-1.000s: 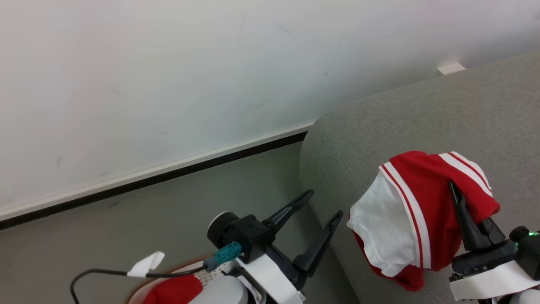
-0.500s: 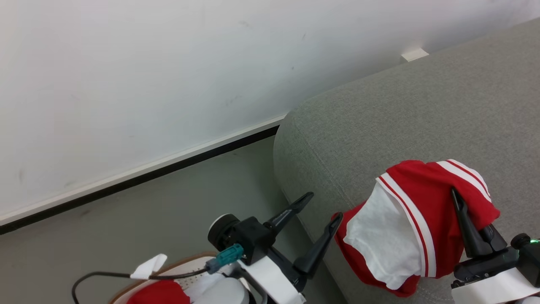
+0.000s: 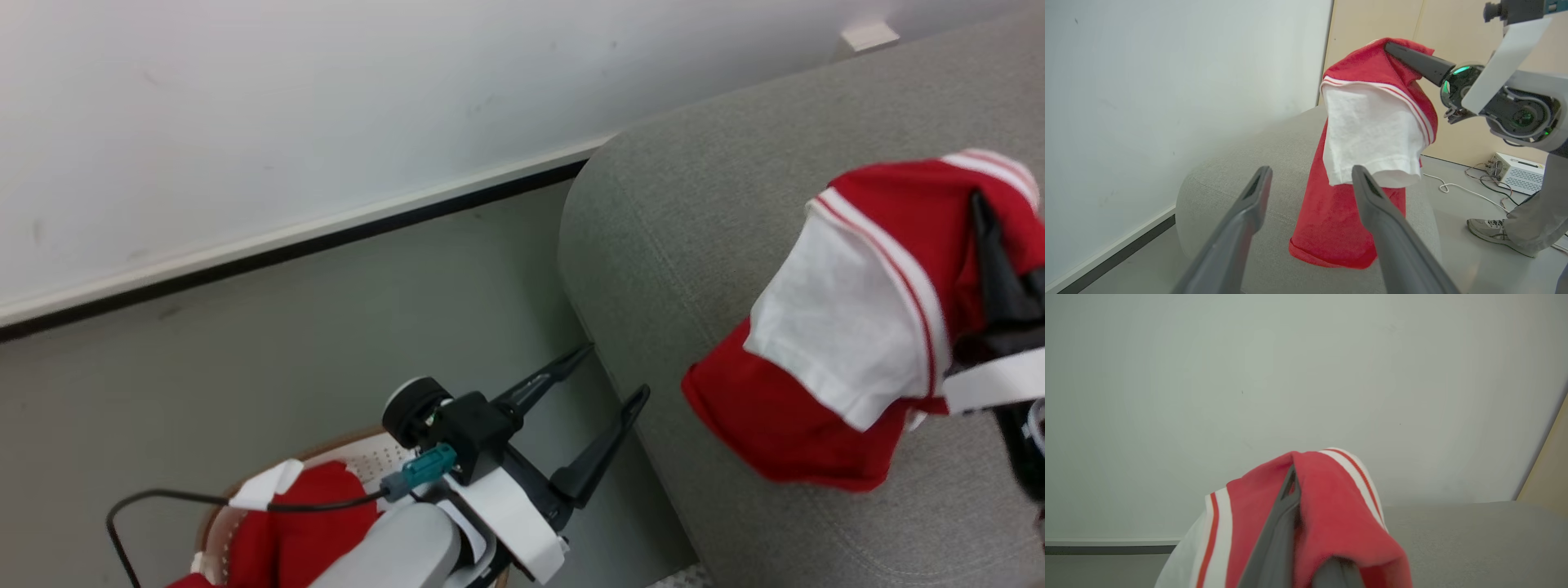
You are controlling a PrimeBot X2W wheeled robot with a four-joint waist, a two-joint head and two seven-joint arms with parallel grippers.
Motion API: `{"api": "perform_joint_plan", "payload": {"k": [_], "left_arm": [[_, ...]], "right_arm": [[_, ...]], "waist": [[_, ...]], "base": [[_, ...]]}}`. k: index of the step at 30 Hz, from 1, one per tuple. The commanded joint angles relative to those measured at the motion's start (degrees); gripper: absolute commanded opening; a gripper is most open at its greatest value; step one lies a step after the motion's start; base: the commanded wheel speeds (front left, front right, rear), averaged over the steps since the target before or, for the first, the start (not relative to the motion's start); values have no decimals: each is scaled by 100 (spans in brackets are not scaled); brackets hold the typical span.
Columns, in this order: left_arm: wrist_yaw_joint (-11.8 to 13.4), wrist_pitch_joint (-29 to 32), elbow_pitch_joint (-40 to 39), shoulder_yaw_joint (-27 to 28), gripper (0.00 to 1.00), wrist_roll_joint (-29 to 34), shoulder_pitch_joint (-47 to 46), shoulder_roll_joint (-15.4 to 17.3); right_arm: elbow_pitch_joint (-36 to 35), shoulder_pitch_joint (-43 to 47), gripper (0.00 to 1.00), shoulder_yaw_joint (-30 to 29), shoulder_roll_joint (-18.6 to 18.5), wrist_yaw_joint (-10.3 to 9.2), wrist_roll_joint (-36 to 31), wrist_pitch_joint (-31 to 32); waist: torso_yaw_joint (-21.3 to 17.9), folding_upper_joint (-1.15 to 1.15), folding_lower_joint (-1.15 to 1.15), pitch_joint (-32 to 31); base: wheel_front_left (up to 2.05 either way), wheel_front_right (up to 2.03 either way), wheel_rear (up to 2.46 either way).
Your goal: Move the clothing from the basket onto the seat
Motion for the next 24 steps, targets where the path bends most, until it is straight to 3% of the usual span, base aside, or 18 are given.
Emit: {"api": "perform_joint_plan", "payload": {"k": [1,8,14,18,24], "left_arm": [[-10,-2,-23,12,100,19,-89,81],[-13,69,-291,0,100,15,-470,469],[-13,97,-458,17,100,40,-638,656],[-14,113,-545,17,100,57,-757,749],[-13,139,-607,39,100,32,-827,861]], "right_arm": [[58,-233,0,-30,-68,-12,108,-3],[783,-1868,0,-348,-784,-12,438,87],[1342,-2607,0,-464,-1154,-12,413,128],[1947,-2943,0,-401,-1236,-13,302,129],[3095,-3111,0,-222,-1039,-12,89,113]], "waist": [[189,0,0,336],[539,0,0,1304],[689,0,0,1764],[768,0,0,1988],[797,0,0,2165]], "base": [[0,0,0],[0,0,0],[0,0,0],[0,0,0],[0,0,0]]}}
